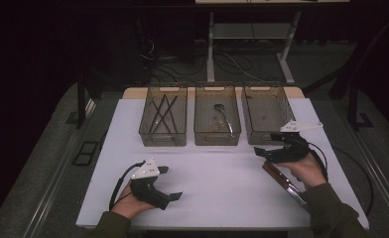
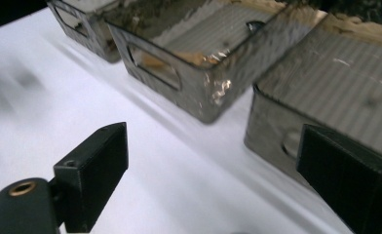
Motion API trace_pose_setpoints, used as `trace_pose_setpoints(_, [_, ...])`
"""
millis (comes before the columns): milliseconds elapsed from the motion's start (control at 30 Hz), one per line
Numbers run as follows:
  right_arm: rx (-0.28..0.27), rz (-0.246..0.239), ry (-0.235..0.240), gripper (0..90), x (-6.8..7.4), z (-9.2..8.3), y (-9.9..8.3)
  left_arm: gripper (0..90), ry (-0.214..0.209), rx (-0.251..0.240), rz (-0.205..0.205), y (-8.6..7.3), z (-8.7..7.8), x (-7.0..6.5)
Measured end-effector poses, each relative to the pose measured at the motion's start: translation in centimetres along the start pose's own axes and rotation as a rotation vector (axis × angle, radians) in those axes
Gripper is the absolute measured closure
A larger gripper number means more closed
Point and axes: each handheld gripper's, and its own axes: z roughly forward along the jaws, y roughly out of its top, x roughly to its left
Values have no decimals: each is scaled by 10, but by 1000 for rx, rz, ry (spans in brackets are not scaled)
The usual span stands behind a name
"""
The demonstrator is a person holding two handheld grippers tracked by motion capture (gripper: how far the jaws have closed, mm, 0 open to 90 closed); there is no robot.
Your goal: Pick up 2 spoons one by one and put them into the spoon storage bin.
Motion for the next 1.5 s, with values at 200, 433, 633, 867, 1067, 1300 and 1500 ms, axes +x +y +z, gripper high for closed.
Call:
trace_pose_setpoints(200, [15, 9, -8, 146, -4, -19, -15, 0, 3, 3, 2, 0, -1, 0])
trace_pose_setpoints(433, [70, 16, -22, 182, -9, -33, -34, 0, 2, 4, 6, 0, -1, 0])
trace_pose_setpoints(633, [104, 7, -15, 317, -11, -42, -48, 0, -1, 3, 9, 0, -1, -1])
trace_pose_setpoints(867, [172, 4, -22, 388, -11, -48, -59, 0, -1, 7, 13, 0, -1, -1])
trace_pose_setpoints(1067, [227, 5, -48, 467, -14, -51, -65, 0, -3, 12, 16, 0, -1, -1])
trace_pose_setpoints(1300, [322, 3, -43, 591, -17, -46, -66, 0, -4, 10, 17, 0, 0, -1])
trace_pose_setpoints(1500, [389, -7, -41, 663, -17, -40, -67, 0, -7, 13, 18, 0, 0, -1])
